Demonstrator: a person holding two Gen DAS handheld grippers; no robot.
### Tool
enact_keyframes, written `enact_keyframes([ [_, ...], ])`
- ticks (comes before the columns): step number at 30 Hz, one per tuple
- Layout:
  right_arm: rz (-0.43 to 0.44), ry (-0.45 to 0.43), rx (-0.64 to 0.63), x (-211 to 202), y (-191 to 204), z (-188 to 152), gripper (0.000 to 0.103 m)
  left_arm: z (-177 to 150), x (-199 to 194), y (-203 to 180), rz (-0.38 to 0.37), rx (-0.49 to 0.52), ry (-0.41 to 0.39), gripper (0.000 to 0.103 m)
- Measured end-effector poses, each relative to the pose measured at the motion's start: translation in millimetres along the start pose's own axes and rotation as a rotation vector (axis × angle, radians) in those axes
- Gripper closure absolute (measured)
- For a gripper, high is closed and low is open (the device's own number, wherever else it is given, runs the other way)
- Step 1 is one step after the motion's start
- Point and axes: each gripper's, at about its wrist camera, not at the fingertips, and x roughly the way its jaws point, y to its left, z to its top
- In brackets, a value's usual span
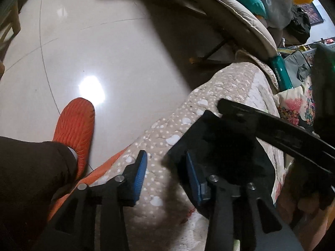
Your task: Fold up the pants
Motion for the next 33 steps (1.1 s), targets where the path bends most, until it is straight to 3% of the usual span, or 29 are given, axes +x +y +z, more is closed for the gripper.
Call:
enact_keyframes([
  [7,-0.03,0.102,-0.065,30.7,0.4,4.1,0.042,-6.9,6.8,-17.2,0.01,0.07,-0.052,0.046],
  [11,-0.049,0.123,-0.116,42.6,13.7,6.8,0.042,-6.4,28.5,-20.3,0.046,0.086,-0.029,0.03],
  [12,-0.048,0.127,-0.124,43.0,16.8,6.1,0.045,-5.1,30.9,-17.7,0.033,0.068,-0.015,0.031],
  [13,-0.062,0.126,-0.135,42.2,20.4,5.0,0.069,-3.8,32.0,-17.2,0.019,0.064,0.004,0.035],
  [14,-0.083,0.127,-0.143,42.0,20.6,5.4,0.077,-2.2,31.7,-18.5,-0.018,0.069,0.02,0.055],
  [15,-0.08,0.123,-0.137,40.8,20.2,5.1,0.081,-0.4,29.4,-22.4,-0.054,0.089,0.031,0.077],
  [17,-0.057,0.1,-0.108,33.4,16.8,3.6,0.083,0.4,22.8,-32.7,-0.088,0.141,0.037,0.09],
  [22,-0.045,0.013,-0.063,1.4,10.9,-3.1,0.084,-3.4,4.7,-40.1,-0.222,0.115,0.081,0.092],
  [28,-0.026,-0.121,0.025,-58.0,-10.6,-23.8,0.085,-16.6,-21.0,-74.5,-0.249,0.227,0.025,0.092],
  [33,-0.036,-0.19,0.137,-95.0,-42.7,-65.3,0.085,-44.6,-18.9,-119.7,-0.269,0.331,0.06,0.092],
])
